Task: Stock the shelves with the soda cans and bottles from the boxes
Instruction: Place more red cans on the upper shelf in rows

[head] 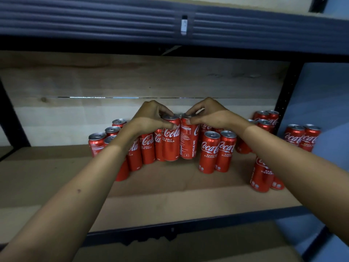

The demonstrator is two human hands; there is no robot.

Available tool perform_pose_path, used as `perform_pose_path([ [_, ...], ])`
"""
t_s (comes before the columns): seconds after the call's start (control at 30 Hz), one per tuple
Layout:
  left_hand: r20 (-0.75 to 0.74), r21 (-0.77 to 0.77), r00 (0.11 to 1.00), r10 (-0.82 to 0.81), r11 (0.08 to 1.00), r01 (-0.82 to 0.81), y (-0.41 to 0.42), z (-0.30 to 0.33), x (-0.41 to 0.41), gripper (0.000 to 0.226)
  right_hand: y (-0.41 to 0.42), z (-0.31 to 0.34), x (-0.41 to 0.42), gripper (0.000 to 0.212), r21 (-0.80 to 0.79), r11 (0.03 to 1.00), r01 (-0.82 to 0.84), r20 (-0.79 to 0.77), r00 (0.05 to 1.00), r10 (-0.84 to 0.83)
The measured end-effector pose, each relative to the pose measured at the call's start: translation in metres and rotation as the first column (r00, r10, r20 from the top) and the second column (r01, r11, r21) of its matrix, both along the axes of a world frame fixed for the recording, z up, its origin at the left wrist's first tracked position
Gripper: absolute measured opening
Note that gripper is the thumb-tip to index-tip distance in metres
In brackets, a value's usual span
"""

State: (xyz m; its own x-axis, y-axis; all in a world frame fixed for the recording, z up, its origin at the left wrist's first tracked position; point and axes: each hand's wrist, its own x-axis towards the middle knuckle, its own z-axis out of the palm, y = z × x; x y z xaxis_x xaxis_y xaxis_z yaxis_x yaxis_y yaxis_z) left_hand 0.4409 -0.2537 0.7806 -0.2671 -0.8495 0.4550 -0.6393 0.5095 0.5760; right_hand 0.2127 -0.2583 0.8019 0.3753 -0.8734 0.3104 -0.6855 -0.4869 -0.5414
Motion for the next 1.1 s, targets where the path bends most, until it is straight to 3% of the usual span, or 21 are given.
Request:
perform_pose_path([
  [0.3, 0.045, -0.044, 0.999, 0.029, 0.999, -0.027, 0.043, -0.04, 0.027, 0.039, 0.038, -0.043, 0.032, 0.033, -0.016, 0.999, 0.032, 0.008, 0.999, -0.032],
  [0.47, 0.045, -0.06, 0.999, 0.025, 0.998, -0.022, 0.047, -0.053, 0.033, 0.04, 0.037, -0.064, 0.039, 0.049, -0.009, 0.997, 0.075, 0.002, 0.997, -0.075],
  [0.7, 0.0, -0.124, 0.999, 0.035, 0.992, -0.035, 0.047, -0.068, 0.036, 0.044, 0.043, -0.078, 0.037, 0.039, -0.077, 0.994, 0.083, 0.015, 0.997, -0.082],
  [0.8, -0.045, -0.088, 0.999, 0.013, 0.996, -0.017, 0.048, -0.074, 0.039, 0.042, 0.046, -0.083, 0.033, 0.042, -0.053, 0.997, 0.058, 0.041, 0.998, -0.056],
  [0.97, -0.119, 0.11, 0.981, -0.153, 0.98, 0.166, 0.044, -0.077, 0.056, 0.03, 0.047, -0.086, 0.021, 0.046, 0.153, 0.986, -0.064, 0.113, 0.993, 0.047],
  [1.1, -0.179, 0.169, 0.969, -0.168, 0.965, 0.198, 0.041, -0.073, 0.055, 0.038, 0.047, -0.083, 0.024, 0.052, 0.131, 0.991, -0.008, 0.147, 0.989, -0.012],
])
